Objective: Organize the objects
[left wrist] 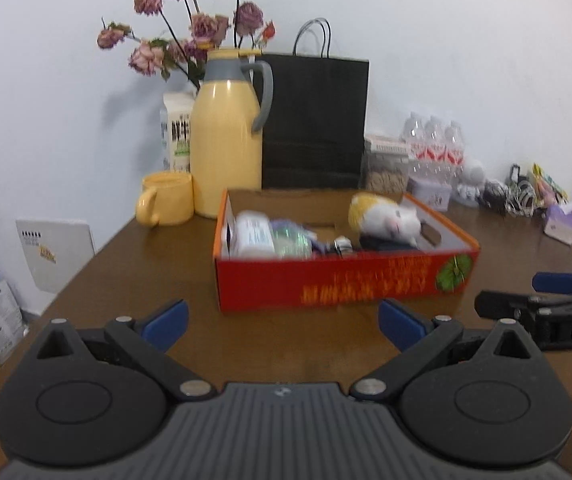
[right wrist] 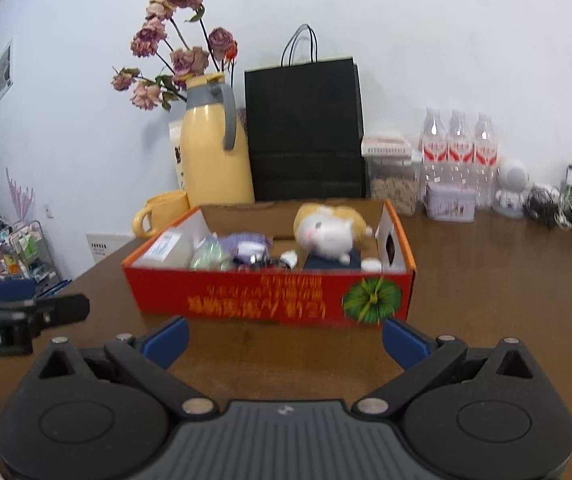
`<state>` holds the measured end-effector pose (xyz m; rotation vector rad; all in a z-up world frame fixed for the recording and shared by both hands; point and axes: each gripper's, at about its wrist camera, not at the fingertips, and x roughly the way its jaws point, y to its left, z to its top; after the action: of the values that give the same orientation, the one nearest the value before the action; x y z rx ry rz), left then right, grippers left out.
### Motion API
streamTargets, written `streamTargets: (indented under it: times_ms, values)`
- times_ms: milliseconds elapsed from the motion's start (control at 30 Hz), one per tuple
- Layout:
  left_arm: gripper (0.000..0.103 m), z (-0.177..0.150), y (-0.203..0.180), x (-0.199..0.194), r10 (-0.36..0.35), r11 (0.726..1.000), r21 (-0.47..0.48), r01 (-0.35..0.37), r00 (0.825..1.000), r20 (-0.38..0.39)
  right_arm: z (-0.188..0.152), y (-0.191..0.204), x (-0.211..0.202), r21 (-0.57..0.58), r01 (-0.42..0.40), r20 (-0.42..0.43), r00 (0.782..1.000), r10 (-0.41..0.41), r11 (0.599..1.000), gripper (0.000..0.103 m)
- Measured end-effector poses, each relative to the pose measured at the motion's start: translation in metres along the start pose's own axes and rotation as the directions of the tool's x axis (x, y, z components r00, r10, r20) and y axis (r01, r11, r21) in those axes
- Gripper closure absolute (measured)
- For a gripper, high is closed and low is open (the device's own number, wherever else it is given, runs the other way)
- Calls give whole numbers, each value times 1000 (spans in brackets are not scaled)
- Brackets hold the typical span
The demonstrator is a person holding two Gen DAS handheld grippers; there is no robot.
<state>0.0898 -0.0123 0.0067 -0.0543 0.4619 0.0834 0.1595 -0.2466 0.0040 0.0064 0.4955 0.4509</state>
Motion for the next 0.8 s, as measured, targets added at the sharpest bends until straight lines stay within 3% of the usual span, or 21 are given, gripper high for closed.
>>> streamTargets:
  times_ms: [233, 800]
  values:
    - [0, -21, 1, -6, 2, 1000, -13, -2, 999, -48, -17, 7, -7, -2, 4, -42, 999, -4, 1000, 0]
    - [0, -23, 3, -9, 0, 1000, -20, 0, 999, -41, -19, 9, -14, -10, 11, -42, 999, -12, 1000, 0]
